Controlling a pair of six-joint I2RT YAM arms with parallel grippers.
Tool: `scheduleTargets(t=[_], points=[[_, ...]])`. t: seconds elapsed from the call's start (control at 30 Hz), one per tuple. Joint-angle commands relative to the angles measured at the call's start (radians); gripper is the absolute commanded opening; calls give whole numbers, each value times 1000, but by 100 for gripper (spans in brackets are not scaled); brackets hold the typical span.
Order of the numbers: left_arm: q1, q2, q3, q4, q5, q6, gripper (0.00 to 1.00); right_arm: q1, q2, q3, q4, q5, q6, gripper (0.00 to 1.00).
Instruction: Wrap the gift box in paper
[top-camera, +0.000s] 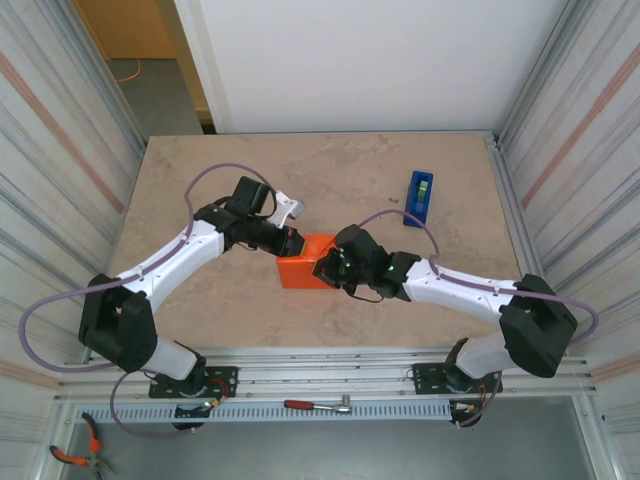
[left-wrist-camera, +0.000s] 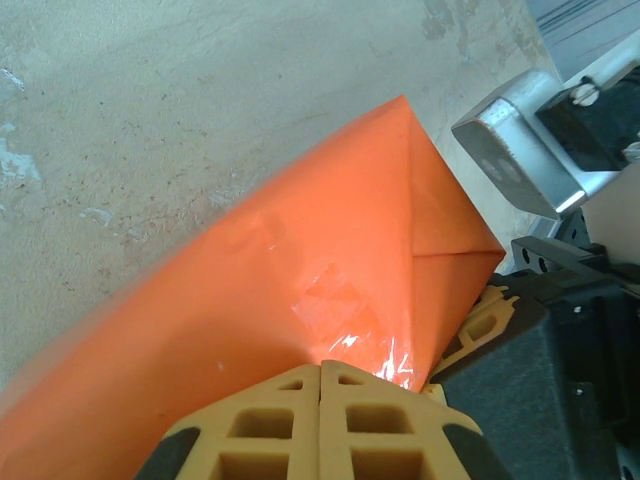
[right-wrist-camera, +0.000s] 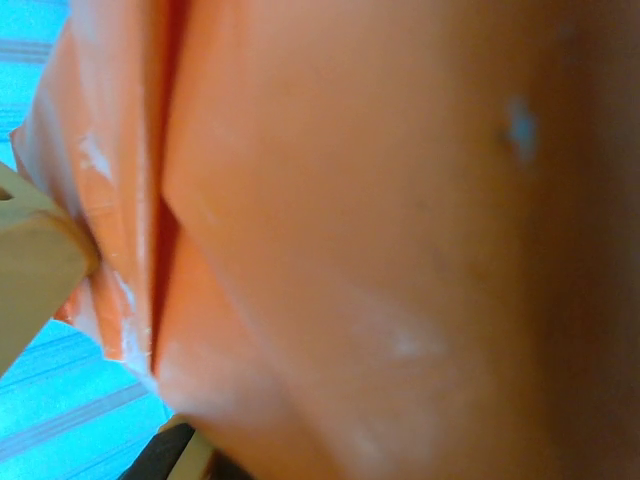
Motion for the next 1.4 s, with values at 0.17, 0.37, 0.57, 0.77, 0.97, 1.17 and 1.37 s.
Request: scheduleTargets(t=[0.17,0.37,0.57,0.77,0.97,1.17,1.37], points=[[-4,-9,-25,-69,-9,13,0,8,-69,-24,-71,38,4,0],[-3,-18,2,-71,9,-2,0,2,-167,-8,-135,26,-34,0],[-3,-21,16,-71,18,-12,0,-1,-151,75,-139,12,-84,0],[-3,-18,5,-69,14,-14,0,-1,-62,128,-85,-20,-96,0],[-3,-17,2,-66,10,-14,0,-10,-17,89,-46,-25,-80,0],[-1,-11,16,-61,11,-18,0,-28,-19,59,-49,-33,-63,0],[11,-12,58,-50,10,-28,0,-46,-36,92,-57,-59,-88,0]])
